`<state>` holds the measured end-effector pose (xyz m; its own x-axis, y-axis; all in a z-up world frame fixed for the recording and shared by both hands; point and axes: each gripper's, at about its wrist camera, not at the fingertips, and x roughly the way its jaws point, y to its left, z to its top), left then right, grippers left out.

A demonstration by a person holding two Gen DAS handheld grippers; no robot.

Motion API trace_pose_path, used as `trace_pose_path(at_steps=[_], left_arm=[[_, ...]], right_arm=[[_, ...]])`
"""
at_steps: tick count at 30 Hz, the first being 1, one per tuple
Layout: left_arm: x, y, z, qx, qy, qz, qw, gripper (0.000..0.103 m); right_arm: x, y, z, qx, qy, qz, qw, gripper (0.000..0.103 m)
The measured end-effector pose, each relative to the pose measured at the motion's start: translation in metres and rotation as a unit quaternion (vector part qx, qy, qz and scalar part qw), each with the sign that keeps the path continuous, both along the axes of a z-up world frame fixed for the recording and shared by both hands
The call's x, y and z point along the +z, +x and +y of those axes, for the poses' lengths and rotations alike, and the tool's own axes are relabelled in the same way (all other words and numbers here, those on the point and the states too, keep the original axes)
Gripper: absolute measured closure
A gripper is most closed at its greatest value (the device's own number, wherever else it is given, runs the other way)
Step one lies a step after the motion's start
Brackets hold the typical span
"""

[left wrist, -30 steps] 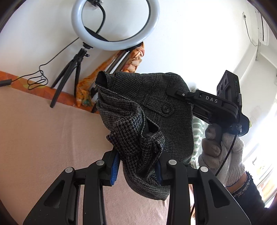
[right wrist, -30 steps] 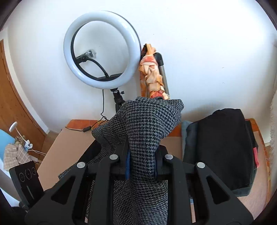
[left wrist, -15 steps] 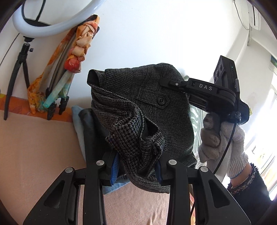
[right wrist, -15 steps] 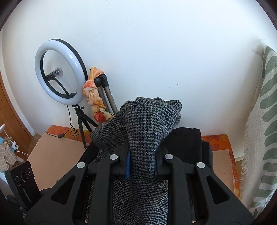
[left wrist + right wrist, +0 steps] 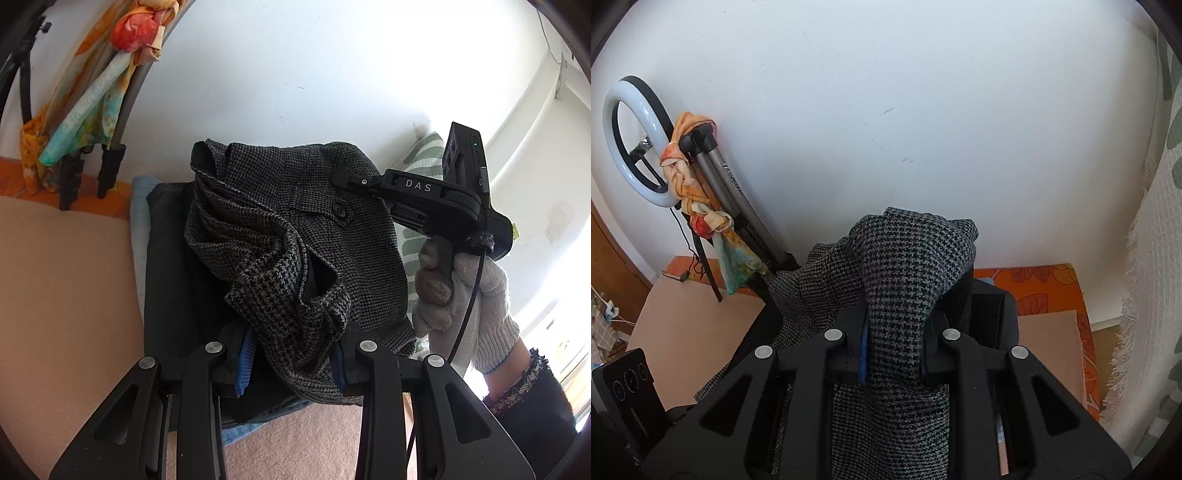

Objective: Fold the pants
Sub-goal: 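Lift the folded trousers with the right tool and carry them onto the clothes stack, then open the right tool and release the trousers on the stack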

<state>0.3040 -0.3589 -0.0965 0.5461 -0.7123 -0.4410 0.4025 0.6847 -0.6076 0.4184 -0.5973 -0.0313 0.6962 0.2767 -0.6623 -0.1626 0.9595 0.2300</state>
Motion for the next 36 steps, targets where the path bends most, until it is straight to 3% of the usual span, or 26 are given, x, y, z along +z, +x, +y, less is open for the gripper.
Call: trace_pose_path(at_steps=[3,7,8,13,19,28,36], left_arm=[[0.000,-0.001,0.002,0.004,0.010,-0.001,0.9999,0.071],[0.005,-0.010,0.007,0.014,0.024,0.011,0.9996,0.065],[0.006,-0.014,0.011,0.020,0.024,0.012,0.9994,0.062],[0.008,-0.020,0.028,0.041,0.046,0.025,0.9978,0.059],[0.007,-0.018,0.050,0.066,0.067,0.044,0.9946,0.059],[0.032,-0.044,0.073,0.060,0.091,0.021,0.9938,0.061],[0.066,-0.088,0.095,0.038,0.116,-0.029,0.9920,0.047]], right_arm=[[-0.016,0.008,-0.012,-0.021,0.007,0.010,1.000,0.079],[-0.028,0.015,-0.023,-0.053,-0.004,0.026,0.998,0.061],[-0.028,0.015,-0.024,-0.064,-0.012,0.028,0.997,0.055],[-0.022,0.009,-0.031,-0.116,-0.030,0.020,0.993,0.045],[0.002,-0.017,-0.035,-0.153,-0.039,-0.002,0.987,0.042],[0.035,-0.073,-0.015,-0.164,-0.050,-0.020,0.985,0.037],[0.056,-0.136,0.024,-0.162,-0.060,-0.037,0.984,0.031]])
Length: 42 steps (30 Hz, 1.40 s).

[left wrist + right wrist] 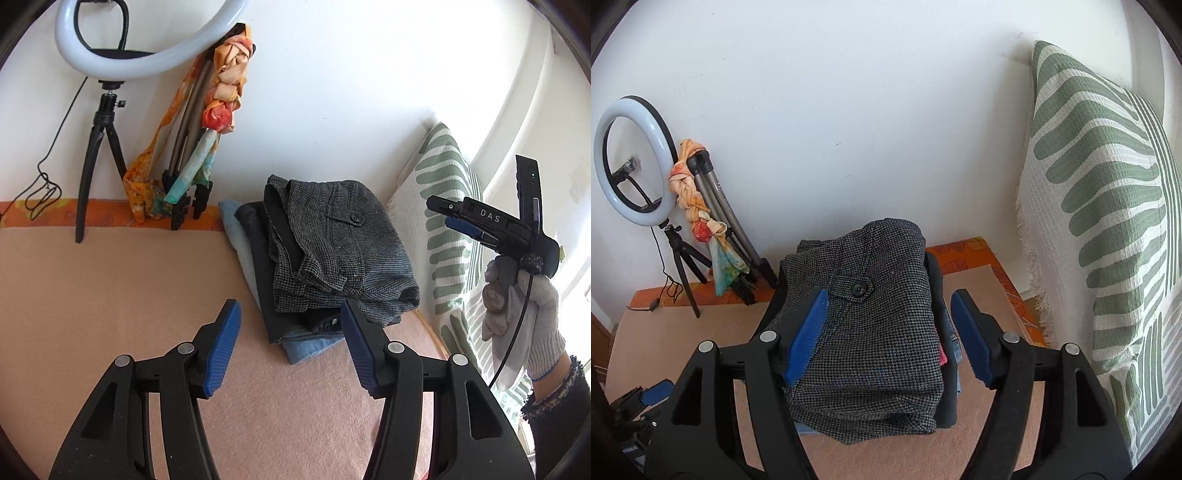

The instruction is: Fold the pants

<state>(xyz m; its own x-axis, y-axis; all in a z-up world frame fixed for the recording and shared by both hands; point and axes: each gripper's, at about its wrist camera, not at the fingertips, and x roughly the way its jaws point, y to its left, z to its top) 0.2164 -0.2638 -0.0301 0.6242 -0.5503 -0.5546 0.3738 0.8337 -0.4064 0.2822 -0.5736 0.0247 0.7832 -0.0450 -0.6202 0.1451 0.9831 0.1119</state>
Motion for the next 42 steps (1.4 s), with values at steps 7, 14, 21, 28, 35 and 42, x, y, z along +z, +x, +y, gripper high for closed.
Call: trace_pose_path(at_steps=[7,14,21,28,35,42], left_arm=[[0.018,-0.030,0.017,-0.007,0.018,-0.030,0.9994,0.042],[0.030,-0.064,0.034,-0.024,0.025,-0.060,0.9976,0.035],[0.038,-0.091,0.054,-0.038,0.041,-0.074,0.9957,0.022],[0.036,-0.106,0.071,-0.030,0.078,-0.085,0.9928,0.021],[0.029,-0.111,0.081,-0.014,0.084,-0.092,0.9921,0.015],[0.026,-0.115,0.088,-0.008,0.094,-0.105,0.9900,0.013]], right_arm=[[0.005,-0.053,0.049,0.013,-0.017,-0.005,1.000,0.025],[0.004,-0.100,0.092,-0.004,-0.038,-0.018,0.999,0.018],[-0.002,-0.140,0.126,-0.017,-0.049,-0.031,0.998,0.015],[-0.012,-0.168,0.150,-0.030,-0.050,-0.038,0.998,0.009],[-0.023,-0.187,0.164,-0.053,-0.061,-0.056,0.995,0.000],[-0.028,-0.197,0.167,-0.065,-0.044,-0.065,0.995,0.000]])
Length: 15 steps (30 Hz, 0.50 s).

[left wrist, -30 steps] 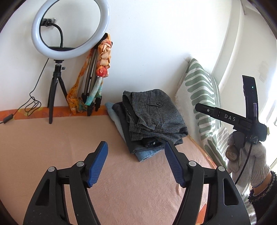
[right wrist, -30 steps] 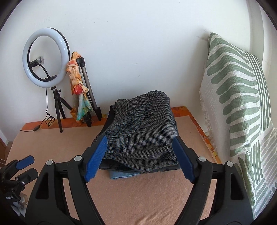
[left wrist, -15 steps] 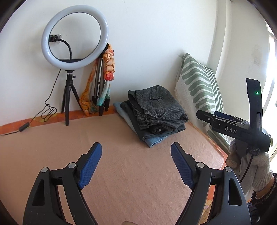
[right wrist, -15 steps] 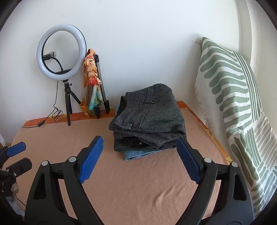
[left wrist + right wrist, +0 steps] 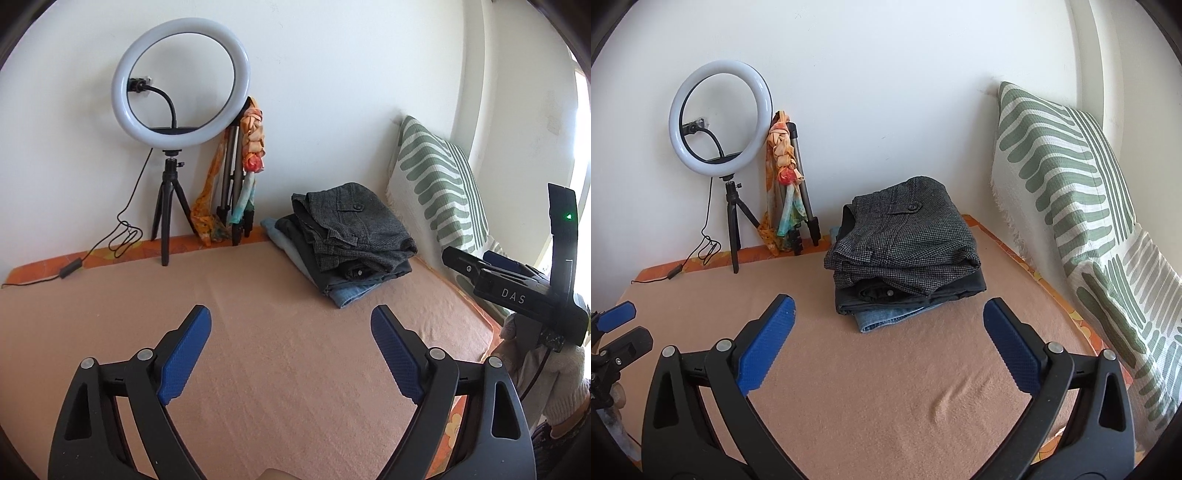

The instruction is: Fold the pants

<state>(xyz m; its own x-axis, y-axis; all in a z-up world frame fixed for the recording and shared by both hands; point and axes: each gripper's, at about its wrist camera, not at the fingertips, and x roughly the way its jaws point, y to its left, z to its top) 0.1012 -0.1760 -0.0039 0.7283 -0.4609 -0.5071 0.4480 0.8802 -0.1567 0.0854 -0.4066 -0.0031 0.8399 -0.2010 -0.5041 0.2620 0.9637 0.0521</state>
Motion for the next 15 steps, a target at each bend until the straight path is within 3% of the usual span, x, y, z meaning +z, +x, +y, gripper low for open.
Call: trace_pose_path(at_steps=[15], left_arm=[[-0.007,-0.003,0.011,0.013,-0.005,0.012,0.9998,0.011]], right_arm=[[-0.011,0.002,0.001,-0.005,0.008,-0.004,1.000,0.000]])
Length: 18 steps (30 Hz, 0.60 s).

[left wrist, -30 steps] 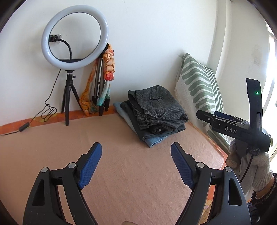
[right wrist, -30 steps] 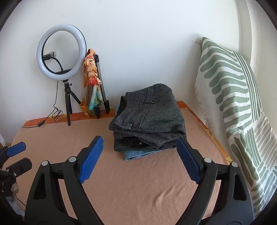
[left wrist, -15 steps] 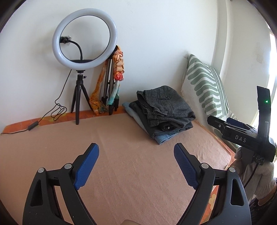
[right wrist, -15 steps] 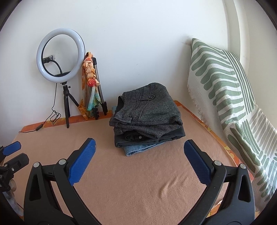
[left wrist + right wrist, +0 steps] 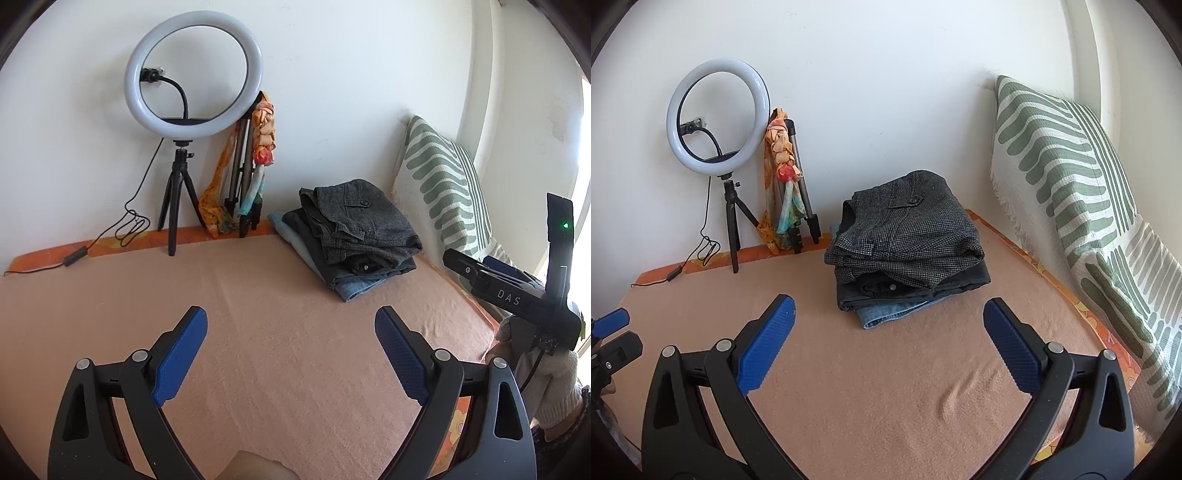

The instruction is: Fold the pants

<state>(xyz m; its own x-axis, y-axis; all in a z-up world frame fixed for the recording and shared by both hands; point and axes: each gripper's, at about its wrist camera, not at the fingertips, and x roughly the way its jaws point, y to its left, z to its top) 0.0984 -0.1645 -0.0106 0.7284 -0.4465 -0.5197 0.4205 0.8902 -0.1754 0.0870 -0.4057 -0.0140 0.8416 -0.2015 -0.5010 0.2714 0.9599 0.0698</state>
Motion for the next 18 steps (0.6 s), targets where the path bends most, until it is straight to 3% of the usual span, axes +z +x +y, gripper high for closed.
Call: trace_pose_path(at_steps=[7,11,18], left_arm=[[0.0004,0.0007,0.0036,0.018,0.007,0.007,0.9998,0.009],[0.0030,-0.0011,0.0060,0.024,0.004,-0.003,0.9997,0.001],[0.0040,0.0006,0.0074,0.024,0.001,0.002,0.9997,0.001]], right_arm=[[0.0004,0.0004,-0.0007,-0.003,0.004,-0.003,1.000,0.000],[-0.0003,0.0000,-0.0014,-0.003,0.005,-0.001,1.000,0.000],[-0.0002,0.0001,-0.0009,-0.003,0.003,-0.002,1.000,0.000]])
